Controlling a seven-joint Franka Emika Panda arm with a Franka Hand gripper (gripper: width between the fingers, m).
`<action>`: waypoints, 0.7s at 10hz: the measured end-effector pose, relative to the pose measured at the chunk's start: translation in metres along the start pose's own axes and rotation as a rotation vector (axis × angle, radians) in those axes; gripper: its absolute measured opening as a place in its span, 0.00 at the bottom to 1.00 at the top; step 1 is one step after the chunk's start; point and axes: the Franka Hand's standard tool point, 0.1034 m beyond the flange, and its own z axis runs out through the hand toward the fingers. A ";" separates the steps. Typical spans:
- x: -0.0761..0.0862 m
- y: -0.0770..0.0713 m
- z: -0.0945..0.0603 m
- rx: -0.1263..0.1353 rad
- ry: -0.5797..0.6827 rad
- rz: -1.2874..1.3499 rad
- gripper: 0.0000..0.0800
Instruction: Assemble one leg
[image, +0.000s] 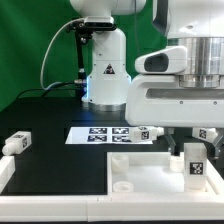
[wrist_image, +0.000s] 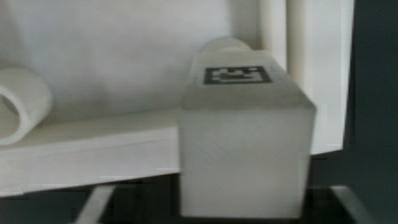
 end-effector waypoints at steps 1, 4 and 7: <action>0.000 0.000 0.000 0.000 0.000 0.069 0.35; 0.000 0.000 0.001 -0.001 -0.001 0.236 0.35; -0.002 0.002 0.002 -0.027 0.018 0.540 0.35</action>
Offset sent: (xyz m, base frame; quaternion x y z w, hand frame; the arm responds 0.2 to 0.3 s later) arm 0.0000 0.0000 0.0000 0.0000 0.0000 0.1296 0.9916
